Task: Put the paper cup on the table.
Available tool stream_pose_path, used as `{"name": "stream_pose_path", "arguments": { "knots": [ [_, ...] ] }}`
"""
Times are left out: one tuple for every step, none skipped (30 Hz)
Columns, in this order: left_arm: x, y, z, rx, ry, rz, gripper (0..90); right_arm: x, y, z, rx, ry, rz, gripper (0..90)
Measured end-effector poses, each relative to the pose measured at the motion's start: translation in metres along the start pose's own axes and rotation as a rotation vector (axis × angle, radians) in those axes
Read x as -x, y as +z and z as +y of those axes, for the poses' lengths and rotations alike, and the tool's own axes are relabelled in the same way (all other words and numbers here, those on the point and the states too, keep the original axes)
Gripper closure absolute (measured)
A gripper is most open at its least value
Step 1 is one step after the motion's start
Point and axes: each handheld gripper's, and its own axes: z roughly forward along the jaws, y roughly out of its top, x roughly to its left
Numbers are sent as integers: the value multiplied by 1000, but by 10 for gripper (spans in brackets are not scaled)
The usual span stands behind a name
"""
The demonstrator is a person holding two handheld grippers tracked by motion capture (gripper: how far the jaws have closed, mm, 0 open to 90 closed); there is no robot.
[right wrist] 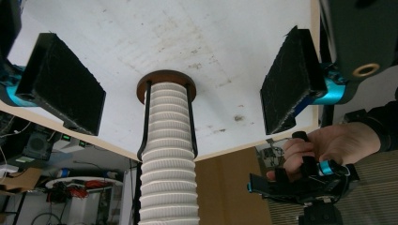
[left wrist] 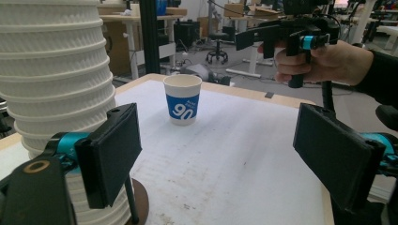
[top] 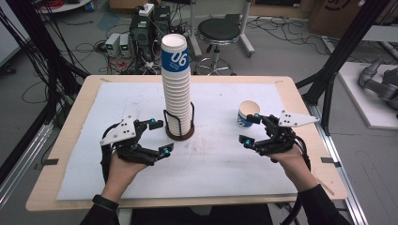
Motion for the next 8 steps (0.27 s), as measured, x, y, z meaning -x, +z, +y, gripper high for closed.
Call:
{"name": "stream_pose_path", "arguments": {
  "knots": [
    [0, 0, 0, 1, -2, 1, 154, 1, 0, 0, -2, 0, -3, 149],
    [0, -1, 0, 1, -2, 2, 154, 1, 0, -1, -3, 4, -3, 149],
    [-1, -1, -1, -1, -1, 3, 154, 1, 0, -1, -3, 6, -1, 149],
    [-1, -1, -1, 0, -4, 4, 154, 2, 0, -1, -4, 7, -3, 149],
    [-1, -1, -1, -1, -5, 5, 154, 2, 0, -2, -2, 10, -2, 149],
    [-2, -1, -2, -3, -6, 7, 154, 3, 0, -2, 0, 10, 0, 148],
    [-2, -1, -2, -3, -8, 8, 154, 3, 0, -3, 0, 17, 5, 148],
    [-3, -1, -2, 0, -9, 10, 154, 4, 1, -3, 0, 24, 9, 148]
  ]
}}
